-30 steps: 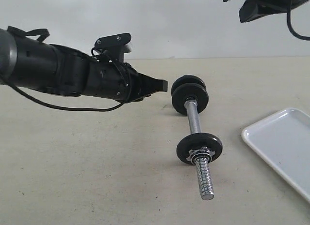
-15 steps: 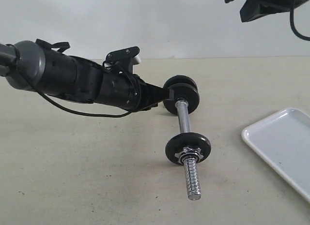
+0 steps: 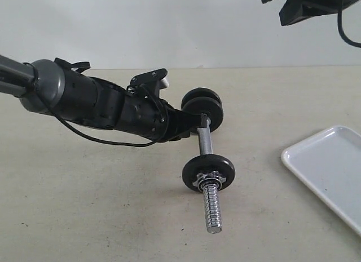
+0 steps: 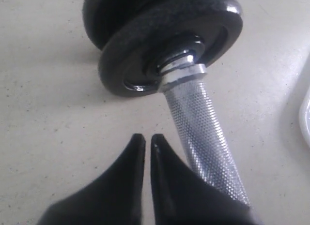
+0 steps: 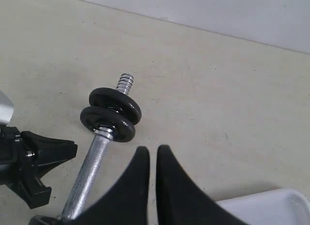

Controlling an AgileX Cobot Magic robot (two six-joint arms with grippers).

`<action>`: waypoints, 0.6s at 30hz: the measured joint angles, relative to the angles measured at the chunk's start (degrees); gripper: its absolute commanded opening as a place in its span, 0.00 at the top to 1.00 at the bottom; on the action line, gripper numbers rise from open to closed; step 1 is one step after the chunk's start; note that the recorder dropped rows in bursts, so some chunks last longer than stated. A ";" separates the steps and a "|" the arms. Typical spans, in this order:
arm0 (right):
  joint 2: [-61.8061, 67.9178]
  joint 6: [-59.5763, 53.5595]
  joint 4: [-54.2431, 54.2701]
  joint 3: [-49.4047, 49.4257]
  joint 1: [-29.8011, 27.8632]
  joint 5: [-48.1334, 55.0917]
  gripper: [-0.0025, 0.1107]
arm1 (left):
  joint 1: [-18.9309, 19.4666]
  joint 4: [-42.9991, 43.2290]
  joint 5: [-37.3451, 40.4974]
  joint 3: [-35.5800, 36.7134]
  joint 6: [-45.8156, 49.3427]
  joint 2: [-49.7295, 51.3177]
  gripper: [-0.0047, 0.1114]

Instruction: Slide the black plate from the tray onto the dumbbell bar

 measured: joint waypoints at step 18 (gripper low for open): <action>0.00 0.00 0.22 0.00 0.00 -0.11 0.98 | 0.00 -0.11 1.27 -0.68 0.00 0.25 0.92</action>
